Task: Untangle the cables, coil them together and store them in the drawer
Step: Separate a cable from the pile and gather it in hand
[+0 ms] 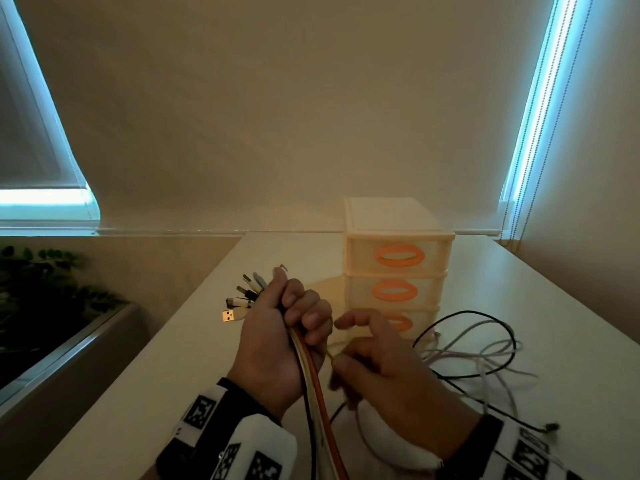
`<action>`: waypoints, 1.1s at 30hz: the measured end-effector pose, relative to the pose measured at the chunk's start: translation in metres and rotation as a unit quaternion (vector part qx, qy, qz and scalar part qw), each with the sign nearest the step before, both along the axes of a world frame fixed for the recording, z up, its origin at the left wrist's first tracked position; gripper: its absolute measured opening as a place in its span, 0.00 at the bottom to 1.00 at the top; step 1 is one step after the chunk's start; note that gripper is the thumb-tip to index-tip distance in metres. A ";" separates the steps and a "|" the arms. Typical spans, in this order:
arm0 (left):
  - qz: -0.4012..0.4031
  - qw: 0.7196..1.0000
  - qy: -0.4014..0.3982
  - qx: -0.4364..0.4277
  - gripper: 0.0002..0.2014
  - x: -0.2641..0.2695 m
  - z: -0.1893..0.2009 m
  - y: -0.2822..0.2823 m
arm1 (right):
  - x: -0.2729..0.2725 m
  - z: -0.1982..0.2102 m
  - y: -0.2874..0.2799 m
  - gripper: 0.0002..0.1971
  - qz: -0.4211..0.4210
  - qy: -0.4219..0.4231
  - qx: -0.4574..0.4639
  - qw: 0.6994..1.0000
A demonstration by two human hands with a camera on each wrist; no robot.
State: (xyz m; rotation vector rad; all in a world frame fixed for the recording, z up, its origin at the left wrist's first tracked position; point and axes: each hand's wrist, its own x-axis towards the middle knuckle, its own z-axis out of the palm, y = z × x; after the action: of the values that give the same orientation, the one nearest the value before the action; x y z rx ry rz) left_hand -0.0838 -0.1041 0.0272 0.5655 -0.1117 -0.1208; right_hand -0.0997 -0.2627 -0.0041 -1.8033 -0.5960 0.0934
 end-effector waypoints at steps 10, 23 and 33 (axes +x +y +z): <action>0.028 0.996 -0.077 -0.048 0.23 0.006 0.008 0.019 | 0.050 -0.014 -0.052 0.09 -0.132 -0.085 -0.153 0.976; 0.033 0.996 -0.077 0.018 0.30 0.009 0.003 0.016 | 0.037 -0.004 -0.046 0.11 0.026 0.016 -0.017 0.999; -0.103 0.984 -0.125 -0.078 0.25 0.009 0.002 0.023 | 0.043 -0.010 -0.041 0.18 -0.029 0.005 -0.207 0.978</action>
State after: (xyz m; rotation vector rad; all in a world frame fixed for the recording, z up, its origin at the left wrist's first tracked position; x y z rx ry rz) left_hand -0.0751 -0.0807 0.0296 0.4096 -0.4213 -0.2391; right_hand -0.0568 -0.3034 -0.0137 -2.2211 -0.5432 0.1978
